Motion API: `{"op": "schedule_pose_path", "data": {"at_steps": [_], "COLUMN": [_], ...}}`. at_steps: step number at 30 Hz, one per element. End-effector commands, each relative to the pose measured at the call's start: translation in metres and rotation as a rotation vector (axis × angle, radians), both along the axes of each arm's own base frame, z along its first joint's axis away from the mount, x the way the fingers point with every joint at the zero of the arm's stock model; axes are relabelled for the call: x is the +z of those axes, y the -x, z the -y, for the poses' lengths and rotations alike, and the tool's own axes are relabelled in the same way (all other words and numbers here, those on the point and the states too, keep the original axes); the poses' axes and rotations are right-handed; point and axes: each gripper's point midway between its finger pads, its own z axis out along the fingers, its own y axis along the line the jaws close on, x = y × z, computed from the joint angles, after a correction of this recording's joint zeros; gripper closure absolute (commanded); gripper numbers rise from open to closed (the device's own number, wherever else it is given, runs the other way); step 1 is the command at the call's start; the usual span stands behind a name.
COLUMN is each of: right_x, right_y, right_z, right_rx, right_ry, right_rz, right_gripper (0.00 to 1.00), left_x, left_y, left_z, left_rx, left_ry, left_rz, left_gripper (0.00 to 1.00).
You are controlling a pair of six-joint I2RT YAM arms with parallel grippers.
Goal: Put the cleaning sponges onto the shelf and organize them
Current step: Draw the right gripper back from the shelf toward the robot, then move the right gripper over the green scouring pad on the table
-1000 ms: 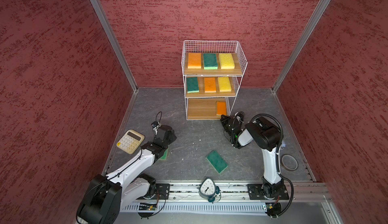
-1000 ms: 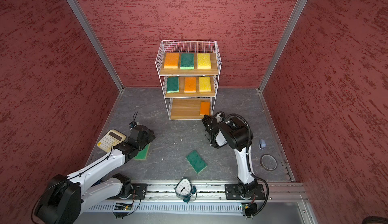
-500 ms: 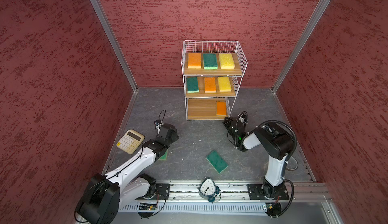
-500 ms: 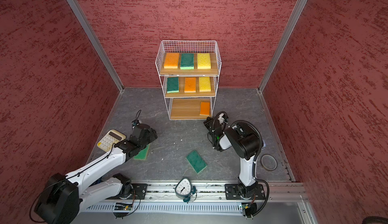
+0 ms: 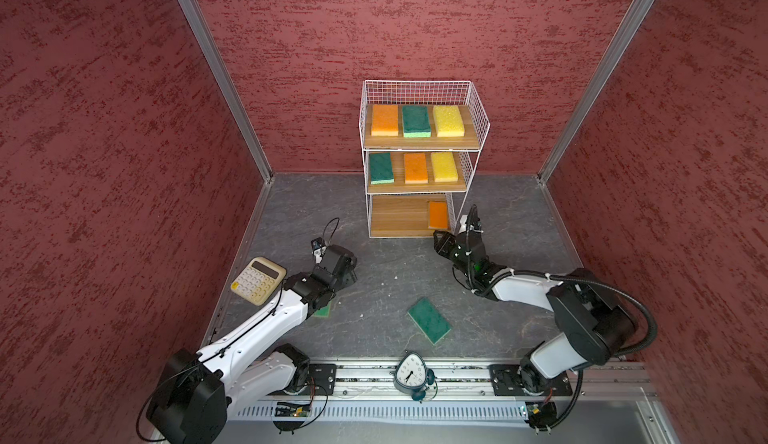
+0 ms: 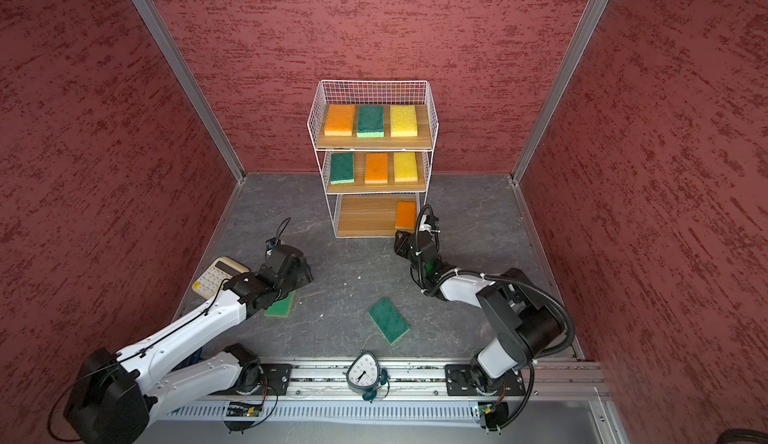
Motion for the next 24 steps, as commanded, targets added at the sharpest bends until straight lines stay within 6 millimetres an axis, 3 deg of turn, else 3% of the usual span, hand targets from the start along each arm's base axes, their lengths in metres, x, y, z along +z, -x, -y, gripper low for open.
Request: {"op": "schedule_pose_path", "data": {"at_steps": [1, 2, 11, 18, 24], "right_x": [-0.009, -0.007, 0.005, -0.007, -0.032], "right_y": [0.033, 0.042, 0.110, 0.163, 0.199], "right_z": [-0.004, -0.003, -0.003, -0.013, -0.017], "right_rx": [0.147, 0.157, 0.265, 0.396, 0.514], "right_ry": [0.179, 0.208, 0.370, 0.513, 0.547], "right_rz": [-0.073, -0.074, -0.120, -0.240, -0.334], "right_gripper": [0.29, 0.23, 0.18, 0.17, 0.21], "left_x": [0.013, 0.015, 0.029, 0.034, 0.037], "left_y": [0.006, 0.008, 0.016, 0.024, 0.027], "left_z": [-0.003, -0.004, -0.004, 0.002, 0.008], "left_rx": [-0.027, -0.030, -0.054, -0.090, -0.118], "left_ry": [-0.030, -0.035, -0.017, -0.045, -0.046], "left_rz": [0.002, 0.002, 0.033, 0.029, 0.042], "left_gripper": [0.28, 0.28, 0.26, 0.25, 0.25]}}
